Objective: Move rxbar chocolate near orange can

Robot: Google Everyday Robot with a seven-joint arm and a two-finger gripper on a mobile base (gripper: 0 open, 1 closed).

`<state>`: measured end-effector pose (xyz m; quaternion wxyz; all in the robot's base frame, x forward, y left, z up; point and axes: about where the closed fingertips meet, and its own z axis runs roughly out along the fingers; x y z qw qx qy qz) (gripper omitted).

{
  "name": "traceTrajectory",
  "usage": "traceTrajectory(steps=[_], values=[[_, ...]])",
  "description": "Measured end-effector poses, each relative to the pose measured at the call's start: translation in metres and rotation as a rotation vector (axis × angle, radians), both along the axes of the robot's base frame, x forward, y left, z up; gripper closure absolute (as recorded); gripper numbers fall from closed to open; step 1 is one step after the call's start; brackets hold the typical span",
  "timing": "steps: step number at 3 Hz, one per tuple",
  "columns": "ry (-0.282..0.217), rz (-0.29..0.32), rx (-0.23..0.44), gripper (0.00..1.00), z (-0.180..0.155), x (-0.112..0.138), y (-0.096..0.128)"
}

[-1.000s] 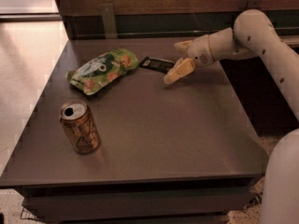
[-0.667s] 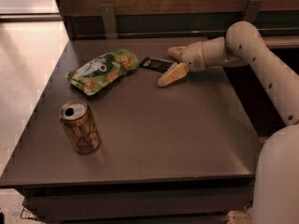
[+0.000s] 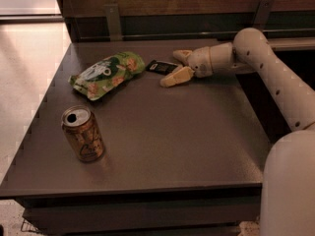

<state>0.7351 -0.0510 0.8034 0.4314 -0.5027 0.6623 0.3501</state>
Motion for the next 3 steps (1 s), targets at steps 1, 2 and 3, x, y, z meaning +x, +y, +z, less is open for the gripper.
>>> traceTrajectory(steps=[1, 2, 3], values=[[0.000, 0.000, 0.000, 0.64, 0.0054, 0.0000, 0.0001], [0.000, 0.000, 0.000, 0.94, 0.0091, 0.0000, 0.0003], [0.000, 0.001, 0.000, 1.00, 0.0092, 0.0000, 0.0004]])
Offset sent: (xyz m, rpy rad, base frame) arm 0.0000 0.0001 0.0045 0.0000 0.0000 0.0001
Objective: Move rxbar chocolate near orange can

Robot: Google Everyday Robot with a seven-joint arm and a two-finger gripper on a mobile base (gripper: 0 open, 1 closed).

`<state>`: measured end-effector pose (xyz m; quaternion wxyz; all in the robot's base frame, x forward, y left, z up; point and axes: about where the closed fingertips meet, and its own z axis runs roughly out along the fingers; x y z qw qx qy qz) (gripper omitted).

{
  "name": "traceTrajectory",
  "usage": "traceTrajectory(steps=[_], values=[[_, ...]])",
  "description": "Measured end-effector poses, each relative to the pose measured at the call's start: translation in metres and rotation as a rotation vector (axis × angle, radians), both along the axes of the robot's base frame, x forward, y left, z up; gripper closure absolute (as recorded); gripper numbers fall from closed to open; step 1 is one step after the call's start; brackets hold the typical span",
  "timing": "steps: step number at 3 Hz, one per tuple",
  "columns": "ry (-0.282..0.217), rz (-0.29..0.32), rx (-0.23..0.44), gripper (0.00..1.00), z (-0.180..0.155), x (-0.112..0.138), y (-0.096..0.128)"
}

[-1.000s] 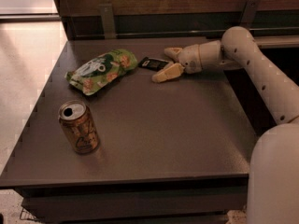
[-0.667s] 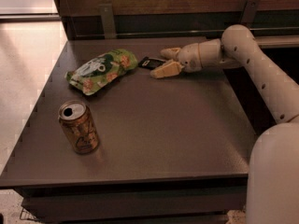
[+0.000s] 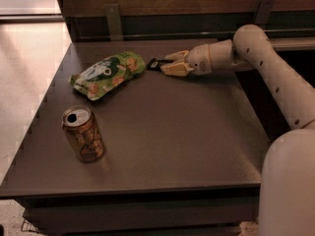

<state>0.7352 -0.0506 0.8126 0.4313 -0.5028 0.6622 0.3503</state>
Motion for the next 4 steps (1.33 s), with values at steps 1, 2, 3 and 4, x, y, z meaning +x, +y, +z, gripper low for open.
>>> traceTrajectory(steps=[1, 2, 3, 4], values=[[0.000, 0.000, 0.000, 1.00, 0.000, 0.000, 0.000], [0.000, 0.000, 0.000, 1.00, 0.000, 0.000, 0.000], [-0.005, -0.002, -0.003, 1.00, 0.004, -0.002, -0.001], [-0.075, -0.028, -0.050, 1.00, 0.061, -0.030, -0.017]])
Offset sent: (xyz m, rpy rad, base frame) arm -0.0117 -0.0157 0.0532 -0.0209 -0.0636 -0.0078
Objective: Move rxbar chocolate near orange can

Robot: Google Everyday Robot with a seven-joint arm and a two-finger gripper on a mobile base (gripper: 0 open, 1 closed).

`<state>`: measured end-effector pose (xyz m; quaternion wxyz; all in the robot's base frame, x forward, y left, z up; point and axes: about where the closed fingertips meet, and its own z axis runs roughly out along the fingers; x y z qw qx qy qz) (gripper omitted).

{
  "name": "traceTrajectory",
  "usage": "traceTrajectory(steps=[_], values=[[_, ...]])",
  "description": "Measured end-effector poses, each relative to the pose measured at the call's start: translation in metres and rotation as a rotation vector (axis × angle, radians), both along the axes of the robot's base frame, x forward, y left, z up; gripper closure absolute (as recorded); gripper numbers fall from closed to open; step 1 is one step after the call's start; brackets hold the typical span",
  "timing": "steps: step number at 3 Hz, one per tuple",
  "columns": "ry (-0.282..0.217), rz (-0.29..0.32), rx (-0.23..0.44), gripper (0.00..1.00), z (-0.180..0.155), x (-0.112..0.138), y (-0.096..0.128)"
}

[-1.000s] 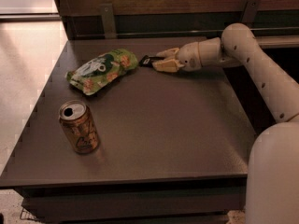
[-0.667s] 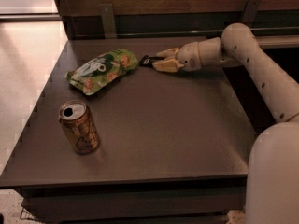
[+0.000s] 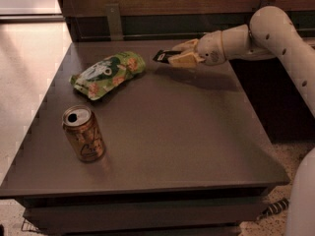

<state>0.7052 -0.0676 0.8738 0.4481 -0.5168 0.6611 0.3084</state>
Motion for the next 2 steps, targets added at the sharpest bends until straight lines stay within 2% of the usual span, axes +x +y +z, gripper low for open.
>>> traceTrajectory(steps=[1, 2], values=[[-0.072, -0.026, -0.035, 1.00, 0.050, -0.031, -0.013], [-0.116, -0.010, -0.044, 1.00, 0.087, -0.072, -0.025]])
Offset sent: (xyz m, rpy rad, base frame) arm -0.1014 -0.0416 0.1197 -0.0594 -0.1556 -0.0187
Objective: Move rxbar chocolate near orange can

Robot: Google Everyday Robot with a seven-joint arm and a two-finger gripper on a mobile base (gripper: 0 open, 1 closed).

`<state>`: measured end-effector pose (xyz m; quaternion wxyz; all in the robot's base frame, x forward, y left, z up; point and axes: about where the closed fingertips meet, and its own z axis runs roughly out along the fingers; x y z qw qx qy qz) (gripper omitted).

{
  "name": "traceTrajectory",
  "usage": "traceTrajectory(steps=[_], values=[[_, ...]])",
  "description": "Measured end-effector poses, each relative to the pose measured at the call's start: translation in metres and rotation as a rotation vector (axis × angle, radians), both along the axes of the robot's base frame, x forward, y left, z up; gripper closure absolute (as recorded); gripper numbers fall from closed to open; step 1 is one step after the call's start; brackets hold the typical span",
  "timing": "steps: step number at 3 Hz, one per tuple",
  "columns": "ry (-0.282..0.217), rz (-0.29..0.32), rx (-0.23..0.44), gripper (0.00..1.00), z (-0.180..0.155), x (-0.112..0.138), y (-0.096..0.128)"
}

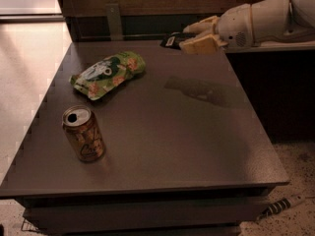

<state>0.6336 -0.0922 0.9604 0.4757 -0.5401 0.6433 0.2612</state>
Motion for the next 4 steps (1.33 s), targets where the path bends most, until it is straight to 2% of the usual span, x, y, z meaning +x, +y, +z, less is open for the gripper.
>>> traceTrajectory(steps=[1, 2, 3, 4], values=[[-0.020, 0.026, 0.012, 1.00, 0.017, -0.031, -0.012], [-0.035, 0.070, 0.016, 1.00, 0.018, -0.066, -0.013], [-0.028, 0.111, 0.001, 1.00, -0.007, -0.100, 0.002], [-0.007, 0.133, 0.010, 1.00, -0.051, -0.123, 0.027]])
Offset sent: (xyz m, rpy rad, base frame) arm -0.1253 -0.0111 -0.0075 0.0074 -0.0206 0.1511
